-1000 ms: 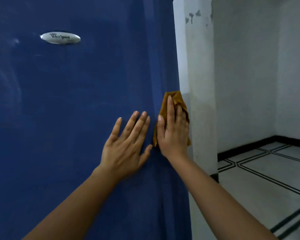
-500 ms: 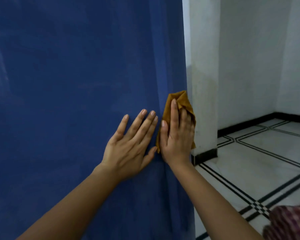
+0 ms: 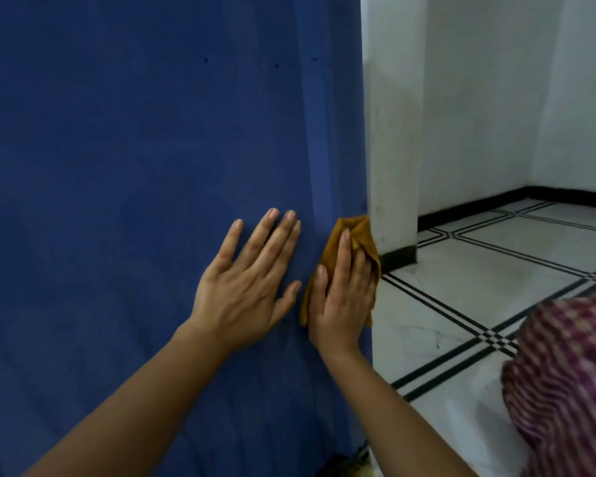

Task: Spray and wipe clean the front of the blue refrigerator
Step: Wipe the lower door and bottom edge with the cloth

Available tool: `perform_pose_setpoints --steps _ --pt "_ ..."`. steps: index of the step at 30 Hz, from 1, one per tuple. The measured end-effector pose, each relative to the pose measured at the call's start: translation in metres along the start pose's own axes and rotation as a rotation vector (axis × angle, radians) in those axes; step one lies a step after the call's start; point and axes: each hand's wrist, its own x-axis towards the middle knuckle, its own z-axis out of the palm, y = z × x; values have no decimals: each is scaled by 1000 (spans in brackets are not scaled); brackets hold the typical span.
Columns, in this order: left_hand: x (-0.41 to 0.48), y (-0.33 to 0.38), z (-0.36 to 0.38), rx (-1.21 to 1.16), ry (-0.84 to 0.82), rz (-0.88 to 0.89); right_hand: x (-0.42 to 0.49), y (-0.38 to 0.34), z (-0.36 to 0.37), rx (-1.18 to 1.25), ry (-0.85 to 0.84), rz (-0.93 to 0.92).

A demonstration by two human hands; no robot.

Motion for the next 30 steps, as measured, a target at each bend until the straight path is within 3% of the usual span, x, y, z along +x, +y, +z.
perform_pose_setpoints --steps 3,8,15,20,26,30 --pt "-10 9 0 -20 -40 -14 -10 4 -2 19 -52 69" --pt "-31 22 2 -44 -73 -5 9 6 3 48 2 -5" --pt "-76 46 15 -20 -128 49 -122 49 -1 20 -161 230" --pt "-94 76 25 -56 -168 152 -89 45 6 144 -69 234" --pt "-103 88 34 -32 -146 133 -171 78 -5 309 -89 432" --pt "-103 88 35 -31 -130 112 -167 89 -9 98 3 400"
